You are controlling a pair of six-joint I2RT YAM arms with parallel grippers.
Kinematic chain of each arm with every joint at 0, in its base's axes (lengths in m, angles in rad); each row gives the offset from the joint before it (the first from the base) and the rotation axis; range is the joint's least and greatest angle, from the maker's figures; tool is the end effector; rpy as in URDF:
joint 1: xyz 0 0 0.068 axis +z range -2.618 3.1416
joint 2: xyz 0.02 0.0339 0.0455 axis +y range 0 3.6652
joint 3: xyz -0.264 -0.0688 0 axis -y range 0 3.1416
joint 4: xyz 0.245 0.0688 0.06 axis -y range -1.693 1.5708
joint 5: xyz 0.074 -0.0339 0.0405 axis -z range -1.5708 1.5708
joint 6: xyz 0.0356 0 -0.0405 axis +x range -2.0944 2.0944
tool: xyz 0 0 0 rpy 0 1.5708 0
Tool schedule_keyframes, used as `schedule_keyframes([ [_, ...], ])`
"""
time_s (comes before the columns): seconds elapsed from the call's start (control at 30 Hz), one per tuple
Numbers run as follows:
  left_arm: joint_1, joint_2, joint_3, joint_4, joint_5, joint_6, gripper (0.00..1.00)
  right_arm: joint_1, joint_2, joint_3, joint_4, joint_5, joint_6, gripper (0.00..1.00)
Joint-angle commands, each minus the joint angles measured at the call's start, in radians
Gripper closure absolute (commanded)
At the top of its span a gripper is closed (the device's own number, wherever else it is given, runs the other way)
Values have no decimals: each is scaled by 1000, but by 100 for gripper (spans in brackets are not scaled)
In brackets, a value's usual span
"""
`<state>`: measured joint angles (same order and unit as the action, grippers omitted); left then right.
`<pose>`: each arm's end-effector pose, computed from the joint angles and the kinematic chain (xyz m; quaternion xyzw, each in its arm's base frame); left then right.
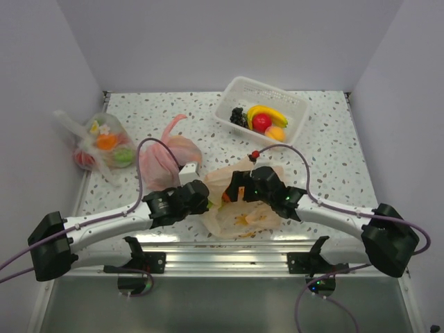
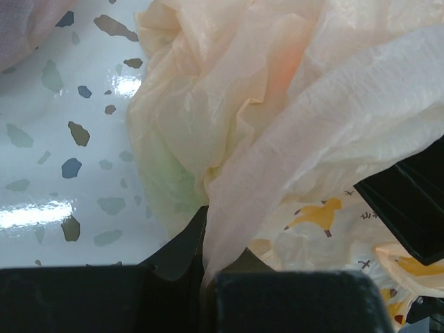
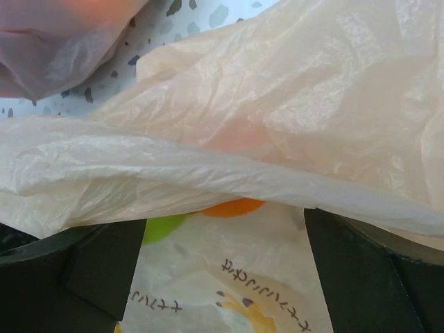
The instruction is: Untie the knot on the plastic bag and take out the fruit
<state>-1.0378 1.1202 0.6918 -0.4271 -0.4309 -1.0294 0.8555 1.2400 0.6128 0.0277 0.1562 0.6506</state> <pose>0.1259 -0.1841 0.2237 -0.0710 0.9154 -0.1913 0.3471 0.1734 0.1911 0.2064 -0.0539 0.8808 0.2679 0.3867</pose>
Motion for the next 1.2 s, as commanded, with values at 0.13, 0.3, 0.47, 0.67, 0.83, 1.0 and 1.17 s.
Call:
schedule_keyframes([
  [0.13,-8,18,14,36,24,-1,99,2,125,-10,273,77,78,1],
  [0.3,-8,23,17,28,26,-3,99,4,213,-16,331,74,93,2],
  [0.47,-10,27,17,22,23,-3,99,2,268,-34,379,71,100,7],
  [0.67,-10,24,18,5,12,-8,100,4,260,-58,408,65,78,32],
  [0.83,-10,13,28,-13,-8,-6,99,4,184,-64,326,40,44,50],
  [1.0,-8,20,72,-44,-37,11,99,4,32,-51,190,-13,-23,59],
  [1.17,-10,27,106,-70,-71,22,99,2,-108,39,-69,-93,-140,60],
])
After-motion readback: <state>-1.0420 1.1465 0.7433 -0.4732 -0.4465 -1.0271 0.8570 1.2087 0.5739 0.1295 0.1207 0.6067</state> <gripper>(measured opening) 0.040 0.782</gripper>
